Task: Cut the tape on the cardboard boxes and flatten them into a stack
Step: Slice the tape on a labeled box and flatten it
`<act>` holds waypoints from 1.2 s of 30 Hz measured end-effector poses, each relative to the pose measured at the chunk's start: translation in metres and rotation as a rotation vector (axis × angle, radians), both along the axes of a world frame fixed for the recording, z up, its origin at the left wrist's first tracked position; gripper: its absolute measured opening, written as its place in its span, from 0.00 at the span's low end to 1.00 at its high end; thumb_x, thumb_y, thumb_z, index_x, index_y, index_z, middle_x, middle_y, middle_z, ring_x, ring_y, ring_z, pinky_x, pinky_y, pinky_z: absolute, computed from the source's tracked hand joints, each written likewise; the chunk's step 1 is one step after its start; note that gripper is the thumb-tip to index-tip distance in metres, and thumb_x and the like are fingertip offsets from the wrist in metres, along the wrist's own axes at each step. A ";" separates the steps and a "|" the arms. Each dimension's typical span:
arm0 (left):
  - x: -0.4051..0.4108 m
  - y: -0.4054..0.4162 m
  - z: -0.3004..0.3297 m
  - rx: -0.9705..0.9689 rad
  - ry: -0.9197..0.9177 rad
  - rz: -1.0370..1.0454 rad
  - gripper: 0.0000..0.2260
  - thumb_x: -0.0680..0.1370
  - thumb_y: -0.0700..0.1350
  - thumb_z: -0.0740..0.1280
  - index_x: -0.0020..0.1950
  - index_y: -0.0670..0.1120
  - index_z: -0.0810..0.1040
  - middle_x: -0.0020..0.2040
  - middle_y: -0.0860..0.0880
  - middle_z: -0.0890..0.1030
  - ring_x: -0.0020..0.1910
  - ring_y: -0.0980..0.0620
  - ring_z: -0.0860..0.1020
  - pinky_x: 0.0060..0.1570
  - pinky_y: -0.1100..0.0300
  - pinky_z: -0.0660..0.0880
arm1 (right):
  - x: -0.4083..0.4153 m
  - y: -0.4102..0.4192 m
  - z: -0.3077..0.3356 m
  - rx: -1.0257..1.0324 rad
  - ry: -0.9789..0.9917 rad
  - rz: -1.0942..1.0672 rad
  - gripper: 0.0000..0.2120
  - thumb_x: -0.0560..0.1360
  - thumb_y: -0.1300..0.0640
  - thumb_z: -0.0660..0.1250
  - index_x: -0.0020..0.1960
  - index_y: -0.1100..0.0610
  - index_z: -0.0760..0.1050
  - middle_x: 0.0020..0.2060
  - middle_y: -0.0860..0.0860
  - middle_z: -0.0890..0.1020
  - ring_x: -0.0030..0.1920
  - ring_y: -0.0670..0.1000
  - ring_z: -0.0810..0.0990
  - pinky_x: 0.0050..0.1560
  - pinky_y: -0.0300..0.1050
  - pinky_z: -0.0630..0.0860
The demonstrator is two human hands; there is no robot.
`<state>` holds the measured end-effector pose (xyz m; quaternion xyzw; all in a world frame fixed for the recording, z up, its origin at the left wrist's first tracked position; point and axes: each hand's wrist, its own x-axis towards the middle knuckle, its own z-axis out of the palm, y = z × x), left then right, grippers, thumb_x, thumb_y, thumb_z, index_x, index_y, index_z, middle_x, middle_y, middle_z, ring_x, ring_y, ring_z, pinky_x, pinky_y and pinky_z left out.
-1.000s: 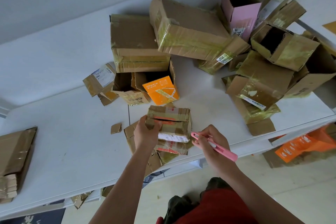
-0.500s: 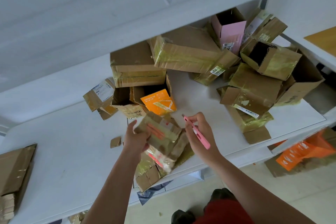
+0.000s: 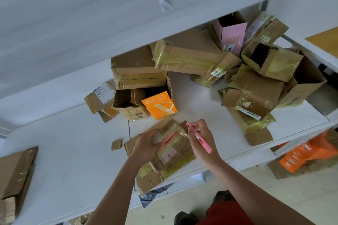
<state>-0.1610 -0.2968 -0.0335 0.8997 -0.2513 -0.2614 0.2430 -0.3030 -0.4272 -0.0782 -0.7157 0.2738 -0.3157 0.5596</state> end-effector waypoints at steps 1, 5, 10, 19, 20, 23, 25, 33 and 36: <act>0.001 0.001 -0.001 -0.016 -0.053 -0.010 0.20 0.75 0.42 0.72 0.66 0.52 0.76 0.57 0.52 0.79 0.53 0.51 0.78 0.47 0.57 0.74 | -0.001 0.001 0.001 0.018 -0.003 0.018 0.04 0.82 0.61 0.61 0.48 0.55 0.69 0.30 0.49 0.73 0.25 0.44 0.69 0.27 0.35 0.65; -0.004 0.002 -0.006 -0.068 -0.154 -0.002 0.22 0.75 0.52 0.72 0.68 0.57 0.73 0.62 0.53 0.70 0.58 0.52 0.72 0.63 0.46 0.72 | -0.009 0.009 -0.001 0.101 -0.027 0.029 0.03 0.82 0.63 0.61 0.49 0.57 0.70 0.31 0.52 0.75 0.26 0.53 0.73 0.28 0.55 0.75; -0.021 0.010 -0.002 0.038 -0.097 -0.132 0.46 0.63 0.63 0.77 0.77 0.60 0.59 0.76 0.52 0.56 0.74 0.59 0.47 0.76 0.45 0.37 | -0.016 0.012 -0.002 0.341 -0.045 0.023 0.02 0.82 0.60 0.62 0.50 0.58 0.70 0.46 0.67 0.77 0.45 0.69 0.77 0.43 0.72 0.76; -0.023 0.013 -0.008 0.013 -0.194 -0.118 0.45 0.63 0.62 0.79 0.75 0.61 0.61 0.65 0.59 0.61 0.52 0.68 0.50 0.75 0.44 0.46 | -0.009 0.010 -0.004 0.339 -0.009 0.108 0.04 0.81 0.59 0.63 0.48 0.58 0.72 0.41 0.56 0.81 0.39 0.60 0.78 0.36 0.48 0.73; -0.023 0.012 -0.007 0.014 -0.197 -0.121 0.45 0.63 0.62 0.79 0.75 0.60 0.62 0.64 0.60 0.60 0.51 0.69 0.49 0.75 0.44 0.46 | -0.010 0.010 -0.004 0.321 -0.020 0.126 0.05 0.81 0.59 0.63 0.48 0.59 0.71 0.39 0.56 0.80 0.34 0.53 0.77 0.35 0.43 0.72; -0.025 0.011 -0.006 0.014 -0.188 -0.122 0.45 0.63 0.61 0.79 0.75 0.60 0.62 0.66 0.58 0.61 0.53 0.68 0.50 0.75 0.45 0.44 | -0.011 0.011 -0.001 0.276 -0.048 0.142 0.09 0.81 0.55 0.63 0.49 0.61 0.71 0.37 0.58 0.78 0.32 0.43 0.73 0.31 0.36 0.68; -0.025 0.011 -0.005 0.017 -0.174 -0.116 0.45 0.63 0.61 0.79 0.75 0.60 0.61 0.69 0.56 0.62 0.60 0.63 0.54 0.76 0.45 0.44 | -0.010 0.010 0.002 0.254 -0.049 0.137 0.09 0.80 0.55 0.63 0.49 0.62 0.71 0.37 0.61 0.77 0.31 0.44 0.71 0.30 0.36 0.67; -0.023 0.012 -0.004 0.017 -0.142 -0.127 0.44 0.65 0.60 0.79 0.76 0.61 0.60 0.71 0.53 0.62 0.69 0.58 0.54 0.76 0.46 0.42 | -0.008 0.008 0.001 0.224 -0.030 0.163 0.06 0.81 0.62 0.63 0.49 0.65 0.71 0.36 0.44 0.80 0.32 0.43 0.74 0.30 0.35 0.68; -0.022 0.013 -0.003 0.011 -0.114 -0.130 0.44 0.65 0.60 0.78 0.76 0.61 0.60 0.72 0.53 0.60 0.67 0.61 0.53 0.76 0.46 0.40 | -0.008 0.007 0.001 0.278 -0.032 0.143 0.07 0.81 0.61 0.63 0.50 0.66 0.72 0.38 0.46 0.82 0.33 0.39 0.76 0.32 0.32 0.68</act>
